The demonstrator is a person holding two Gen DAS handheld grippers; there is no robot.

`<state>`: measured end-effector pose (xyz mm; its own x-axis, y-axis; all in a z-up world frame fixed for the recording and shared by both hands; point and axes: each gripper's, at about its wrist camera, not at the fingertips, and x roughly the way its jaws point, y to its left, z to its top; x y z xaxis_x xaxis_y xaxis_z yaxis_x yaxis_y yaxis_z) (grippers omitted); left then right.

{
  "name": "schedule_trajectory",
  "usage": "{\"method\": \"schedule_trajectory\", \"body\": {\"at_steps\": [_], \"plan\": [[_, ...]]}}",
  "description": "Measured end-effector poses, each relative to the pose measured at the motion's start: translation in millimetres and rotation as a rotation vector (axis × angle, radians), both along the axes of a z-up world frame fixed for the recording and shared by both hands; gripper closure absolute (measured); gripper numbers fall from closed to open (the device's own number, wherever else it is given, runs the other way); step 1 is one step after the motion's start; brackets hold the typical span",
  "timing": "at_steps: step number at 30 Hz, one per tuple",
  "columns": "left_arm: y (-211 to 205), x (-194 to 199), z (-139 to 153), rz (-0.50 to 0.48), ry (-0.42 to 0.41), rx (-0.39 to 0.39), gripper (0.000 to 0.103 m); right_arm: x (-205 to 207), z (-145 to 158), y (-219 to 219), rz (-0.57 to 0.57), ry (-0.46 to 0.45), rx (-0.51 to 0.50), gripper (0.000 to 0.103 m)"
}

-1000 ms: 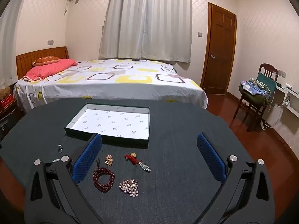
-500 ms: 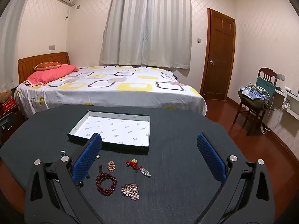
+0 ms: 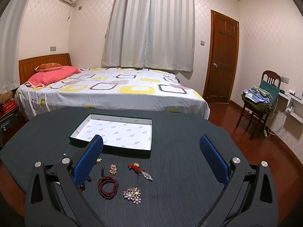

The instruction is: Organize jewelry

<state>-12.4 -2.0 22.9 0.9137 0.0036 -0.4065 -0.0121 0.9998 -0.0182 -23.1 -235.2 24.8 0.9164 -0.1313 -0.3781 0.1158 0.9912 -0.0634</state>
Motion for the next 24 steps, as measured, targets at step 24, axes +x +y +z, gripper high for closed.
{"method": "schedule_trajectory", "body": {"at_steps": [24], "plan": [[4, -1, 0, 0.004, 0.007, -0.009, 0.007, -1, -4, 3, 0.001, -0.004, -0.001, 0.004]]}}
